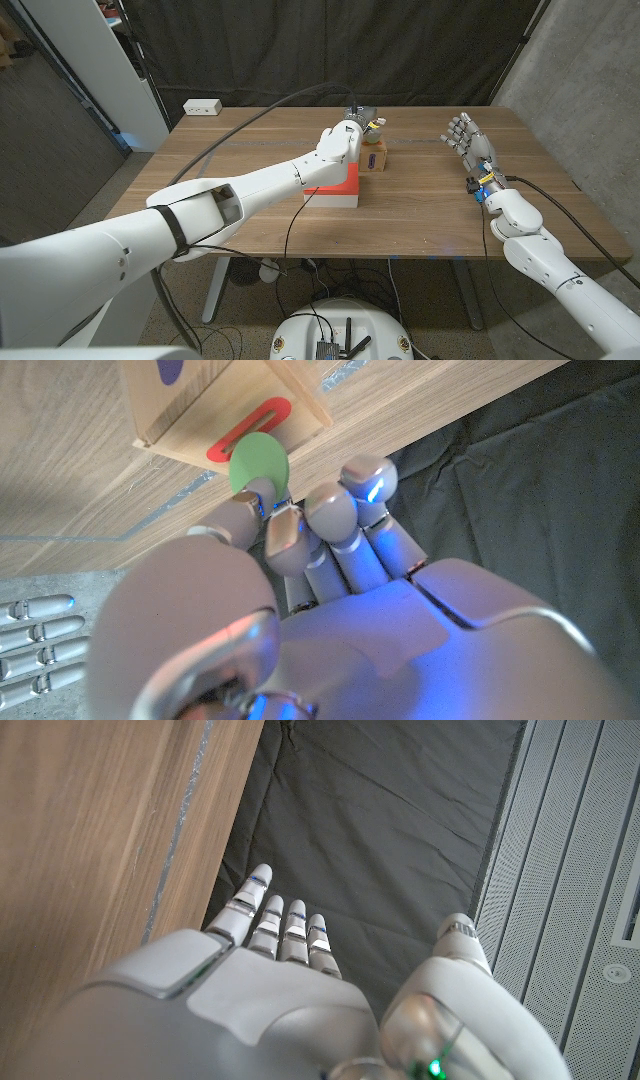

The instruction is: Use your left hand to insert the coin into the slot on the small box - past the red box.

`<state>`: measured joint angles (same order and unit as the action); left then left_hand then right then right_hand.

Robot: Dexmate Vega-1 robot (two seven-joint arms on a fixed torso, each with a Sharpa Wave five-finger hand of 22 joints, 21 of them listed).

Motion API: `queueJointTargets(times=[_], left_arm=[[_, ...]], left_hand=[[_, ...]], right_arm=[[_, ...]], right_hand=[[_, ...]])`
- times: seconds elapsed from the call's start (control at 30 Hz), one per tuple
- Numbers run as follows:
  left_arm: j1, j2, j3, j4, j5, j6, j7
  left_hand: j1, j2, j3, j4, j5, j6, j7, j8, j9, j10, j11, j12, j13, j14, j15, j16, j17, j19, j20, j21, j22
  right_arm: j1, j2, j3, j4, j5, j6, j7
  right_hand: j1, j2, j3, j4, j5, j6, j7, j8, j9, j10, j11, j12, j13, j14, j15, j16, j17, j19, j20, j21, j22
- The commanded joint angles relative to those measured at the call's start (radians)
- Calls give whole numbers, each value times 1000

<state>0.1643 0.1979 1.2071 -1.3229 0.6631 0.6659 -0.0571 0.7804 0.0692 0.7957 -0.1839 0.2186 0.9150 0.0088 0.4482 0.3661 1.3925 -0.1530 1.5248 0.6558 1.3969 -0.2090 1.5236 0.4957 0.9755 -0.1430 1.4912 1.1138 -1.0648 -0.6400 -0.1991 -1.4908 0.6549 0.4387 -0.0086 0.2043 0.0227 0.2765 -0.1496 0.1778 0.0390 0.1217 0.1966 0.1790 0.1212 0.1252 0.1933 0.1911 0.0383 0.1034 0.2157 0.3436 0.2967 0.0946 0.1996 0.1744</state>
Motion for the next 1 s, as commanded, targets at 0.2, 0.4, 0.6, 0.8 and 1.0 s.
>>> queueJointTargets(times=[0.2, 0.4, 0.6, 0.8, 1.0], left_arm=[[3, 1, 6, 3, -19, 5, 2], [3, 5, 8, -6, -20, 7, 1], [2, 3, 10, -5, -22, 9, -1], [2, -5, 14, 16, -28, 4, 0], [-2, -12, 17, 29, -32, 2, 3]], left_hand=[[8, 1, 7, 2, 7, 108, 45, 7, 3, -2, -1, 0, 6, -4, 1, 0, 0, -3, -68, 9, 1], [7, 0, 8, 1, 7, 109, 45, 6, 4, 1, -3, -5, -1, -6, 1, -2, -1, -3, -68, 10, 1], [8, 0, 8, 1, 7, 111, 44, 5, 5, 1, -2, -6, -3, -2, 1, 3, 4, -3, -68, 10, 0], [9, -1, 7, 2, 7, 112, 44, 3, 3, -1, -1, -4, 2, -6, 1, -2, -1, -2, -68, 10, -3], [10, -2, 6, 0, 7, 110, 42, -2, -1, -2, -4, -5, 2, -4, 1, -1, 2, -4, -68, 8, -10]], right_arm=[[2, 1, -2, 0, -1, 2, -1], [1, 0, -1, -5, -2, 0, -3], [3, -1, -3, -4, -4, -1, -2], [5, 1, -5, 0, 0, -5, 0], [10, 2, -7, 7, -1, -1, 4]], right_hand=[[10, 0, -1, 4, -2, 5, 29, -2, 6, 0, 2, 6, 3, 4, 4, 9, -1, 6, 1, 0, 2], [10, 0, -1, 4, -2, 5, 29, -2, 6, 0, 2, 6, 3, 4, 4, 9, -1, 7, 2, 1, 2], [10, 0, -1, 4, -2, 5, 29, -2, 6, -1, 0, 5, 3, 4, 5, 9, -1, 6, 2, 0, 2], [10, 0, -1, 4, -2, 5, 27, -2, 6, 0, 2, 6, 3, 4, 5, 9, -1, 6, 2, 0, 2], [10, 0, -1, 4, -2, 6, 28, -2, 6, 0, 2, 6, 3, 4, 6, 9, -1, 7, 2, 0, 2]])
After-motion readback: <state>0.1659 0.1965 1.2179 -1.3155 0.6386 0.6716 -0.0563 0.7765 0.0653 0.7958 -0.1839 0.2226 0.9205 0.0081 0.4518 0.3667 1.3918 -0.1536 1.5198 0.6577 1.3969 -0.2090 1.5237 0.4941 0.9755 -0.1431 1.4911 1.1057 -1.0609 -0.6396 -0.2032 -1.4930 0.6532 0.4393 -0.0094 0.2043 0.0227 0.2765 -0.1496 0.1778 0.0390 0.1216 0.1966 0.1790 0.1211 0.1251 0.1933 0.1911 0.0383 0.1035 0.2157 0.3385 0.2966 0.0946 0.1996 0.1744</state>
